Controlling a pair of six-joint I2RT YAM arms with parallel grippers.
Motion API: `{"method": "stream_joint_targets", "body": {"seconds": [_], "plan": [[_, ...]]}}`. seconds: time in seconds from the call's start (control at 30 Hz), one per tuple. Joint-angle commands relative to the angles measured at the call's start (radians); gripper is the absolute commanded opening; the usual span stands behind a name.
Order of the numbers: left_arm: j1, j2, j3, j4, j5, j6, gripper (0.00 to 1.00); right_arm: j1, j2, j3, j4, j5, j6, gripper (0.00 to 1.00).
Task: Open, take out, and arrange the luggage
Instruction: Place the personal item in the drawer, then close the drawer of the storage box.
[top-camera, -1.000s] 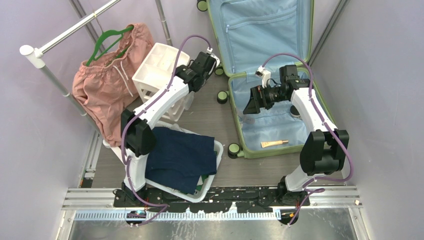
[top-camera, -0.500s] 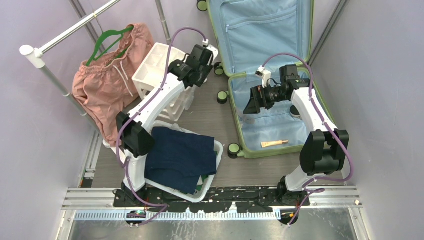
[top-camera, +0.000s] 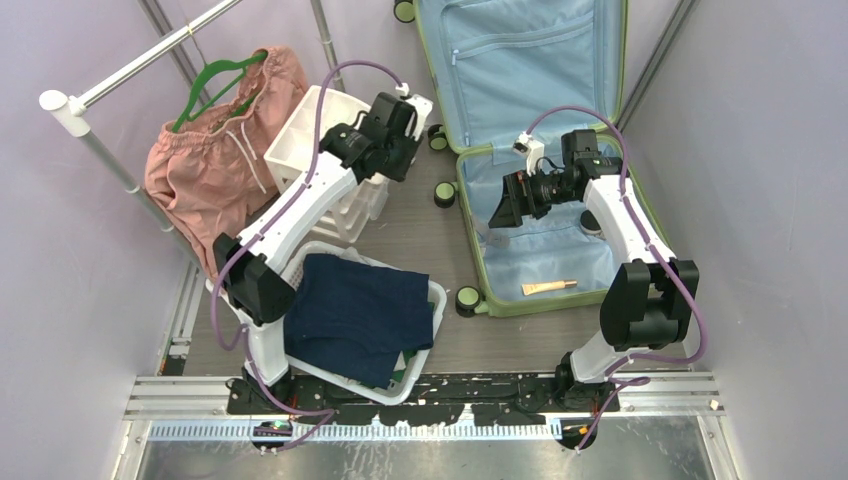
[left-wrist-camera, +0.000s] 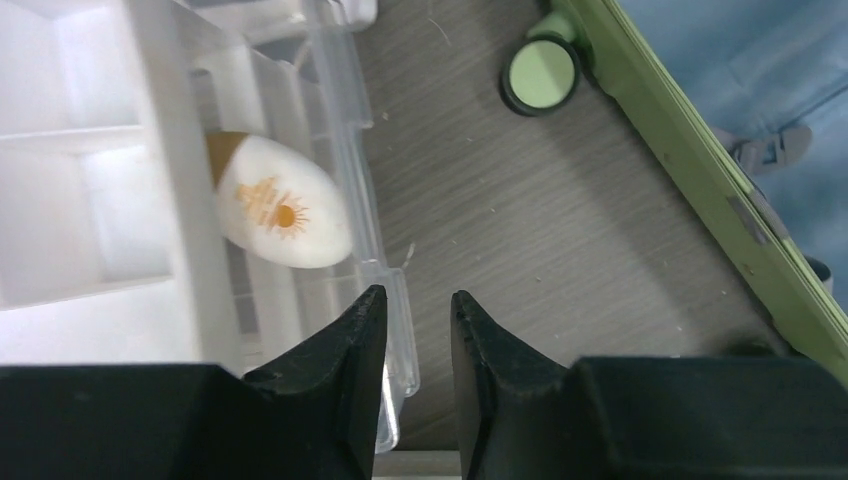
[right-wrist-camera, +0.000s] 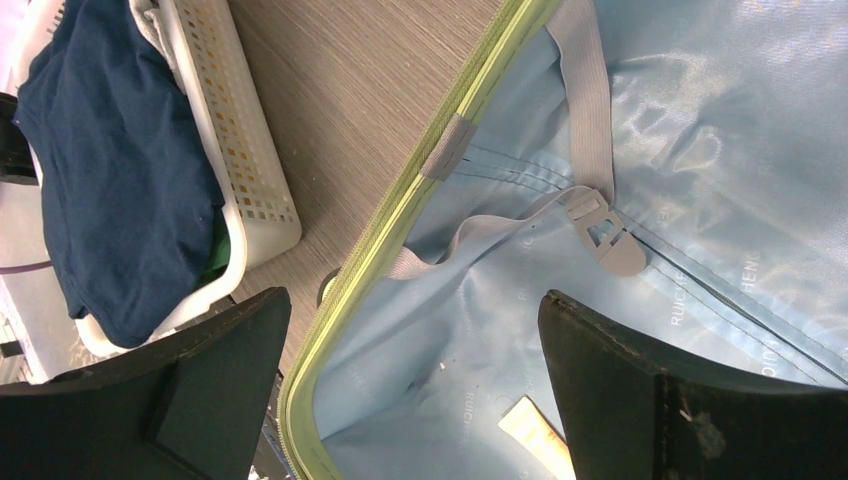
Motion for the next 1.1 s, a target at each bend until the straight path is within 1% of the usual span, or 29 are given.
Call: {"method": "stream_joint_targets", "body": {"seconds": [0.0,0.17,0.37,0.57,0.7,0.77,0.87,0.97,1.07], "plan": [[0.003,-0.033,-0.039,0.045,0.094,-0.059,0.30,-0.006,-0.012,0.037,0.005,0.000,-0.013,1.00],[0.003,-0.015,-0.055,0.055,0.101,-0.066,0.27,-0.011,-0.014,0.031,0.007,0.008,-0.017,1.00],[0.002,0.026,-0.073,0.070,0.063,-0.064,0.26,-0.014,-0.014,0.029,0.010,0.010,-0.017,1.00],[0.003,0.066,-0.075,0.051,-0.008,-0.034,0.25,-0.017,-0.016,0.031,0.010,0.010,-0.016,1.00],[0.006,0.092,-0.097,0.052,-0.112,0.016,0.26,-0.017,-0.015,0.033,0.006,0.010,-0.016,1.00],[0.013,0.106,-0.091,0.044,-0.165,0.048,0.27,-0.017,-0.014,0.034,0.007,0.011,-0.017,1.00],[0.038,0.123,-0.068,0.036,-0.217,0.079,0.33,-0.017,-0.014,0.033,0.006,0.010,-0.016,1.00],[0.062,0.135,-0.054,0.043,-0.246,0.103,0.46,-0.017,-0.014,0.033,0.005,0.010,-0.017,1.00],[0.085,0.152,-0.032,0.035,-0.253,0.116,0.54,-0.017,-0.012,0.037,0.003,0.011,-0.019,1.00]]}}
